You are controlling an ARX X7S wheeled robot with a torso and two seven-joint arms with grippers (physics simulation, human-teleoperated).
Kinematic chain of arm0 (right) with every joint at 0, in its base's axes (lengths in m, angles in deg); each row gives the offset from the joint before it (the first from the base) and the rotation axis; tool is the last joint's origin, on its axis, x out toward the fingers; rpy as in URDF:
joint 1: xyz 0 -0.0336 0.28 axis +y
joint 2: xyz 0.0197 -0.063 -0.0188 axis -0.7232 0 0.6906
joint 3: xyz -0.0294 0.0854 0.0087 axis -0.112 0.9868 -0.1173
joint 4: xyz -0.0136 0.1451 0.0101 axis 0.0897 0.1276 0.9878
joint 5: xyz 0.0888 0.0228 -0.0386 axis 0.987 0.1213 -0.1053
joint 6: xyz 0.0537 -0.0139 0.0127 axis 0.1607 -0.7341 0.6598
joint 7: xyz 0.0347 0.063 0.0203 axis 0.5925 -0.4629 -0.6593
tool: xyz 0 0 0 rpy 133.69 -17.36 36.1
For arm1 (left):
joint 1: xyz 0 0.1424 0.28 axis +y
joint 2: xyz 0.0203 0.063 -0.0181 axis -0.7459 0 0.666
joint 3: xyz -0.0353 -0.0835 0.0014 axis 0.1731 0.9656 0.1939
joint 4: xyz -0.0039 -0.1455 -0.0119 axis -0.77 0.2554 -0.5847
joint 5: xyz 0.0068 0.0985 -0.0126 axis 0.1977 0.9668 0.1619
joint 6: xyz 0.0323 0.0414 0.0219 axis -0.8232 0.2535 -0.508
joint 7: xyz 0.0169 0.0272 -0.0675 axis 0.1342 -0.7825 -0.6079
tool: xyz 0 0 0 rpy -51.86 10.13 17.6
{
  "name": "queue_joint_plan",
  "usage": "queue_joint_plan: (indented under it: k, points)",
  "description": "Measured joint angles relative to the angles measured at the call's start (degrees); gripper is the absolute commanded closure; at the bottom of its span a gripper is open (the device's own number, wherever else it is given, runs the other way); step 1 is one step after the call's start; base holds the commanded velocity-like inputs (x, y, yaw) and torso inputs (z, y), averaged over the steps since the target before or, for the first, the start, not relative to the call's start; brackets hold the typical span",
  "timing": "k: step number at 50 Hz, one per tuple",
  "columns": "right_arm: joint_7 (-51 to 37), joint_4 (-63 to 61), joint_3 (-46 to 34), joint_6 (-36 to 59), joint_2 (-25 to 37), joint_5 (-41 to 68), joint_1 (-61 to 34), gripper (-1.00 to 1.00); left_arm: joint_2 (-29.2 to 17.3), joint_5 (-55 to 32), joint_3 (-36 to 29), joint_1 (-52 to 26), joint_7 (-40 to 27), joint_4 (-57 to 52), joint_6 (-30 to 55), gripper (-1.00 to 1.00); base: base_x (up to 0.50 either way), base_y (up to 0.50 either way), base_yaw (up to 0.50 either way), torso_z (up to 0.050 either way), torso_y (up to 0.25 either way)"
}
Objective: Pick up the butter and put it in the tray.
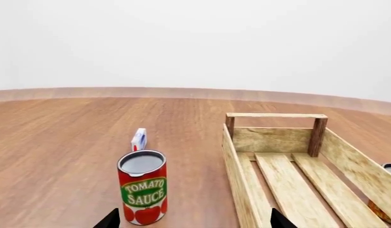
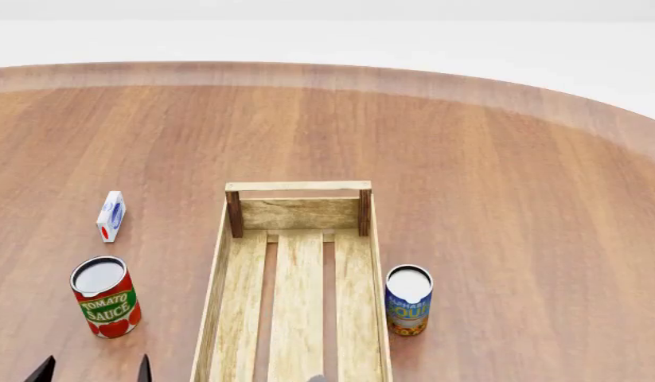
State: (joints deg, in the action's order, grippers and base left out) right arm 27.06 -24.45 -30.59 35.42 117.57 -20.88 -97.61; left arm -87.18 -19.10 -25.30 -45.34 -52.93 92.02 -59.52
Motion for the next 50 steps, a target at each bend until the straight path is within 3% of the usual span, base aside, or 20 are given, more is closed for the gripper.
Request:
queue_joint_plan:
  k: [50]
  points:
    - [1.36, 9.05, -1.92, -7.99, 0.54, -2.48, 3.22, -1.00, -0.83, -0.41, -2.10, -0.02, -0.34, 0.04, 0.22, -1.00, 0.00, 0.00, 0.00, 0.000, 0.000]
